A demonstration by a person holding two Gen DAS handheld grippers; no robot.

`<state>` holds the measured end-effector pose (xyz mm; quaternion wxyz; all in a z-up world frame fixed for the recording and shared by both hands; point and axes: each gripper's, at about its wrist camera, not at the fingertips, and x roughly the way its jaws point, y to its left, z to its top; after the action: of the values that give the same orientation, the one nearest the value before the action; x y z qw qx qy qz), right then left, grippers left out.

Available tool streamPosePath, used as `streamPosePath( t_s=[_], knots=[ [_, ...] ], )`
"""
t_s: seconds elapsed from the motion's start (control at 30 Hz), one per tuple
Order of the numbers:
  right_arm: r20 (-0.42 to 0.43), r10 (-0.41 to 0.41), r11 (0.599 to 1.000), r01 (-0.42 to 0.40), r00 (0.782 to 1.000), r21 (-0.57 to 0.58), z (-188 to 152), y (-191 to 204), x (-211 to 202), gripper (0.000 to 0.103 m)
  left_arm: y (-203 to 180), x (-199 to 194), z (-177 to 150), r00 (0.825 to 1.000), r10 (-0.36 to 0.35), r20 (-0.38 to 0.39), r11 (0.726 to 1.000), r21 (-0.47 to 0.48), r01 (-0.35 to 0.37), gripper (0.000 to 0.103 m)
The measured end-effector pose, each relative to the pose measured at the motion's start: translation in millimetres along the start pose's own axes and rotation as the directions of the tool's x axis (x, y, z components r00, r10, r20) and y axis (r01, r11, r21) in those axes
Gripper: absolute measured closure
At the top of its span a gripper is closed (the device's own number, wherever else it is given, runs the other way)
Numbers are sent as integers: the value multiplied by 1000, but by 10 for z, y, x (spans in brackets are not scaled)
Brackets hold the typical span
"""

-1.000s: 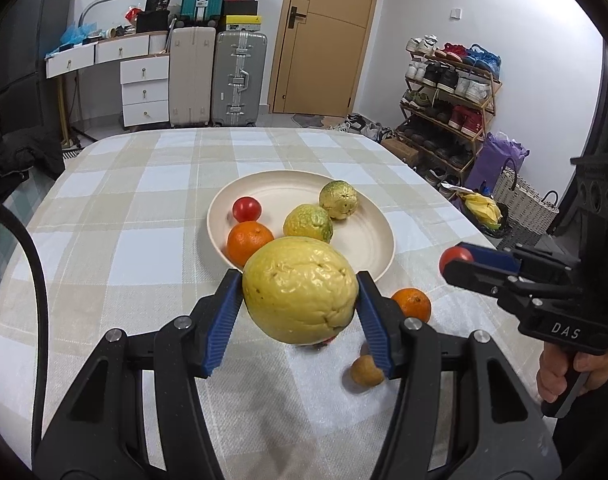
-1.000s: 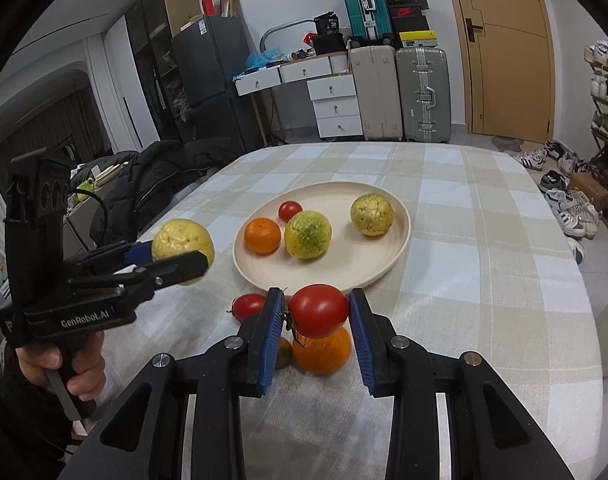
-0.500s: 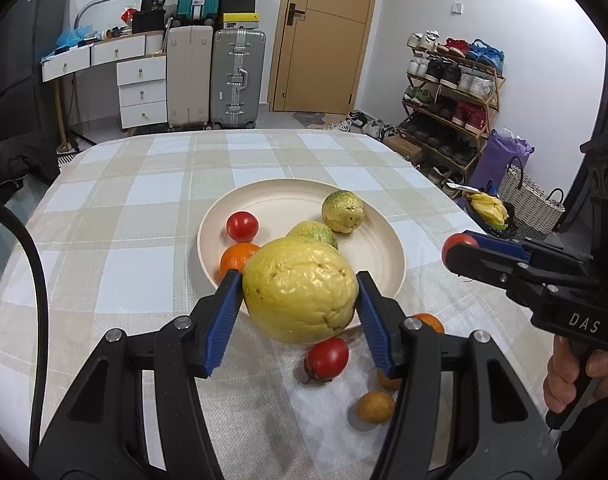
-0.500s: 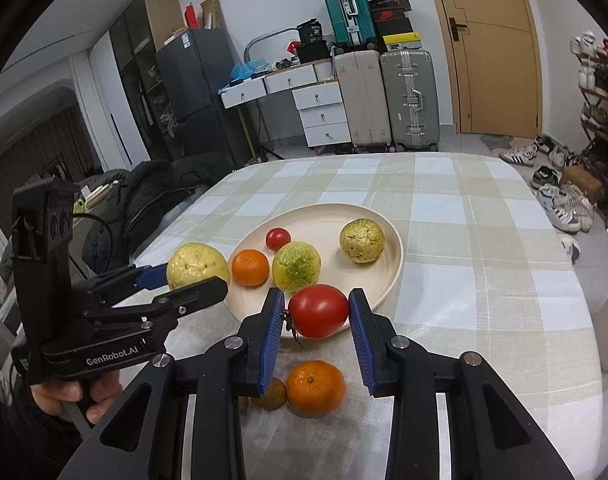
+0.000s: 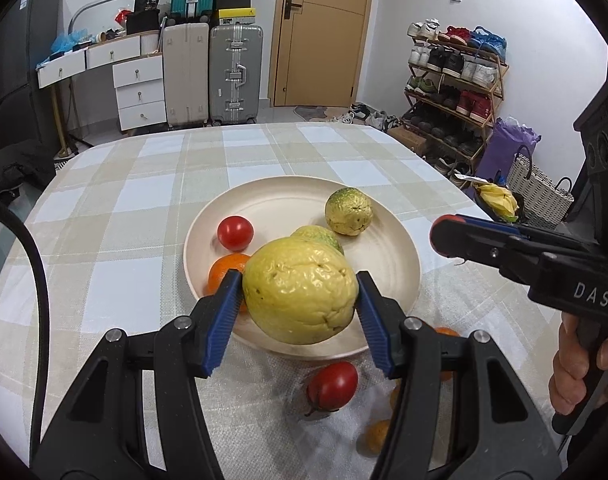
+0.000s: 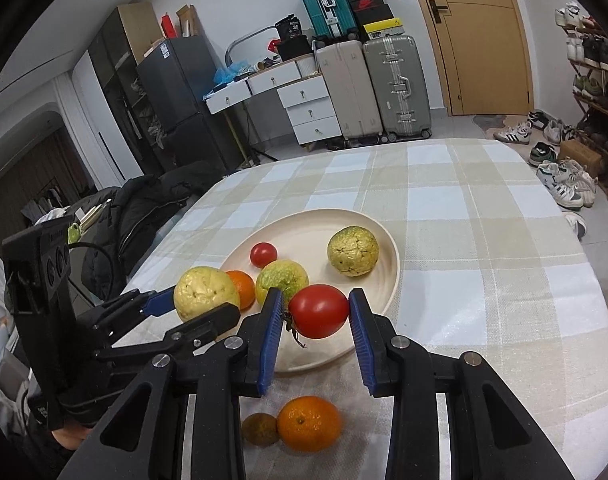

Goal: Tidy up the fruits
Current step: 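Carry pomelo and tomato onto the cream plate and open both grippers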

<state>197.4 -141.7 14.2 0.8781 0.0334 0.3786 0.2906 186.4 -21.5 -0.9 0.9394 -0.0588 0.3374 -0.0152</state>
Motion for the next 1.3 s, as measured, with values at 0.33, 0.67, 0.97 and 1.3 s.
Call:
streamPosePath(
  t_s=[0.33, 0.67, 0.97, 1.3],
  knots=[
    [-52, -6, 1000, 6, 999, 8, 58, -14, 252, 69, 6, 195, 11, 1000, 6, -23, 1000, -1, -6, 49],
    [-97, 19, 997, -11, 995, 78, 108, -128, 478, 69, -43, 327, 18, 999, 22, -25, 999, 28, -21, 49],
    [-118, 14, 997, -5, 993, 82, 123, -176, 613, 69, -158, 390, 40, 999, 40, -33, 996, 85, -37, 49],
    [-131, 2, 994, 11, 991, 105, 149, -257, 661, 69, -273, 500, 95, 998, 38, -40, 993, 117, -33, 49]
  ],
)
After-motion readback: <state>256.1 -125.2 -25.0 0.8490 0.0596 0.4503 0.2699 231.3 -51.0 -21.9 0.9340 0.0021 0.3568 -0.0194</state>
